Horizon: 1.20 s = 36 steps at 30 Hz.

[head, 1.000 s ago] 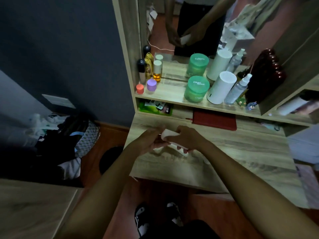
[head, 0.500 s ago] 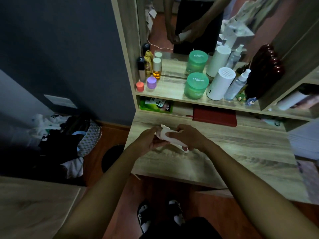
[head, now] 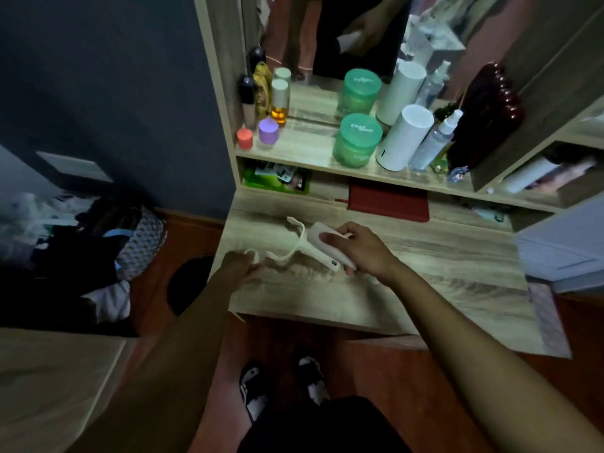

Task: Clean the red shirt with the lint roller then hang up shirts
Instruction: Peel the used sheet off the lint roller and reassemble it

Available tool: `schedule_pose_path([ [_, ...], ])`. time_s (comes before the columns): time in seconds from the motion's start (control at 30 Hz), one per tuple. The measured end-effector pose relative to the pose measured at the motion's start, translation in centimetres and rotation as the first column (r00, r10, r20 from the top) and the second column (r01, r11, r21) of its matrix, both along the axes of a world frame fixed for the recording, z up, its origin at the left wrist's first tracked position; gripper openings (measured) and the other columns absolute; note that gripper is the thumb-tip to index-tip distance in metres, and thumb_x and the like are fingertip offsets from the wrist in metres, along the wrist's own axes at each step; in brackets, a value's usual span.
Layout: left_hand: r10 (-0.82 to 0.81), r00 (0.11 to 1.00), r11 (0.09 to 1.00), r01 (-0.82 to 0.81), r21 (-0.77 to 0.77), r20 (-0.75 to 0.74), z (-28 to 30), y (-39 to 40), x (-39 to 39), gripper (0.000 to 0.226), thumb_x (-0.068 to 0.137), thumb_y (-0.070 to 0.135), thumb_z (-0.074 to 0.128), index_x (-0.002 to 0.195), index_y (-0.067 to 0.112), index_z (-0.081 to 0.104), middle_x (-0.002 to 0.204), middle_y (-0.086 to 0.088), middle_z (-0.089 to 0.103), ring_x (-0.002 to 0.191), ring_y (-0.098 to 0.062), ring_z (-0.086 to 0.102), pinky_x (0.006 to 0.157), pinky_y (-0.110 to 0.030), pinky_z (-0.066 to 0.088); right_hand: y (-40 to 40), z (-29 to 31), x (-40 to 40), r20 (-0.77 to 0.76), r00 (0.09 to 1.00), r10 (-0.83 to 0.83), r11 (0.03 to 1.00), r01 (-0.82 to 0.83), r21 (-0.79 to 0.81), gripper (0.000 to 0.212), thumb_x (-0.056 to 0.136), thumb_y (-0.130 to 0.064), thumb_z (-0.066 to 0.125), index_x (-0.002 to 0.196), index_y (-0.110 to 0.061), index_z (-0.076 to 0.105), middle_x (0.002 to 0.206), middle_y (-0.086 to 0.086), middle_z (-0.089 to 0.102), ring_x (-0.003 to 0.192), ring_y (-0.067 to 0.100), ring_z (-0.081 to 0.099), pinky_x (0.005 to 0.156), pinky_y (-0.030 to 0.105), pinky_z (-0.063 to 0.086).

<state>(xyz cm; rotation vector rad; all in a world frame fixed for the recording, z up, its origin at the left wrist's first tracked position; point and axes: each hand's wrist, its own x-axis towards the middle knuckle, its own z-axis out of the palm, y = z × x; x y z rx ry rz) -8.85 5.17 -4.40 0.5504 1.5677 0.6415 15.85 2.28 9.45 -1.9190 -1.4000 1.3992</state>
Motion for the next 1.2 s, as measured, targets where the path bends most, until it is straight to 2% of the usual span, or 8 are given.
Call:
schedule_pose_path([
  [0.13,-0.074,0.985,0.991,0.090,0.099,-0.155,-1.1,0.0,0.1,0.020,0.091,0.006,0.057,0.108,-0.003,0.062,0.097,-0.022,0.061,0.065,-0.021,0.059,0.041,-0.020,0.049,0.0,-0.3,0.2,0.005,1.000,0.001,1.000,-0.001,-0.002,0.039,0.078,-0.056,0.067,0.093,-0.021,0.059,0.064,0.002,0.067,0.046,0.021,0.060,0.041,0.021,0.039],
  [0.27,-0.172,0.821,0.961,0.261,0.091,-0.544,-0.8,0.4,0.6,0.036,0.090,0.018,0.059,0.125,0.010,0.053,0.128,-0.021,0.049,0.103,-0.035,0.057,0.077,-0.033,0.048,0.2,-0.5,-0.2,-0.015,1.000,0.008,1.000,-0.008,-0.010,0.044,0.077,-0.056,0.067,0.097,-0.018,0.058,0.064,0.007,0.067,0.045,0.020,0.058,0.042,0.022,0.039],
  [0.37,-0.119,0.744,0.917,0.337,0.216,-0.658,0.5,1.0,0.7,0.034,0.087,0.006,0.058,0.120,0.010,0.055,0.128,-0.021,0.045,0.111,-0.032,0.051,0.083,-0.029,0.039,0.6,-0.4,-1.0,-0.031,0.999,0.045,0.999,-0.045,0.000,0.044,0.080,-0.055,0.066,0.100,-0.017,0.059,0.063,0.004,0.067,0.046,0.020,0.059,0.040,0.022,0.037],
  [0.5,-0.115,0.782,0.876,0.371,0.308,-0.613,2.8,2.2,-0.2,0.018,0.084,0.005,0.060,0.099,0.014,0.064,0.115,-0.018,0.059,0.099,-0.032,0.059,0.074,-0.027,0.043,1.6,-0.1,-2.7,-0.046,0.994,0.104,0.995,-0.103,0.019,0.048,0.081,-0.056,0.065,0.103,-0.014,0.059,0.073,0.011,0.068,0.049,0.024,0.061,0.039,0.023,0.038],
  [0.63,-0.095,0.867,0.887,0.297,0.353,-0.490,5.5,2.0,-0.5,0.017,0.091,0.013,0.058,0.106,0.009,0.066,0.116,-0.013,0.063,0.105,-0.028,0.060,0.079,-0.028,0.045,2.4,0.1,-4.7,-0.028,0.989,0.143,0.990,-0.142,0.006,0.047,0.083,-0.053,0.065,0.106,-0.013,0.061,0.083,0.012,0.066,0.049,0.023,0.059,0.037,0.021,0.039],
  [0.83,-0.239,0.968,0.960,0.224,0.167,0.077,11.5,0.2,0.3,0.033,0.090,0.055,0.053,0.110,0.029,0.058,0.114,-0.002,0.064,0.101,-0.019,0.064,0.088,-0.037,0.053,2.6,-0.1,-7.1,-0.131,0.976,0.175,0.983,-0.180,-0.027,0.036,0.087,-0.040,0.064,0.102,-0.008,0.064,0.079,0.008,0.065,0.053,0.019,0.059,0.042,0.024,0.039],
  [1.07,-0.184,0.983,0.946,0.176,0.273,0.005,11.9,-0.1,-1.1,0.020,0.091,0.037,0.061,0.098,0.019,0.064,0.094,-0.005,0.063,0.074,-0.013,0.063,0.061,-0.024,0.055,3.5,-2.4,-8.3,-0.619,0.779,-0.101,0.946,-0.116,-0.301,0.061,0.069,-0.034,0.080,0.117,-0.002,0.060,0.098,0.020,0.063,0.069,0.023,0.060,0.053,0.028,0.043],
  [1.2,-0.085,0.994,0.949,0.103,0.299,-0.072,11.6,-0.5,-2.2,0.030,0.090,0.039,0.062,0.103,0.011,0.061,0.092,-0.008,0.059,0.069,-0.016,0.059,0.060,-0.025,0.056,3.6,-4.0,-8.1,-0.648,0.712,-0.270,0.904,-0.043,-0.425,0.035,0.088,-0.036,0.063,0.109,-0.009,0.055,0.097,0.020,0.057,0.040,0.006,0.051,0.031,0.013,0.031],
])
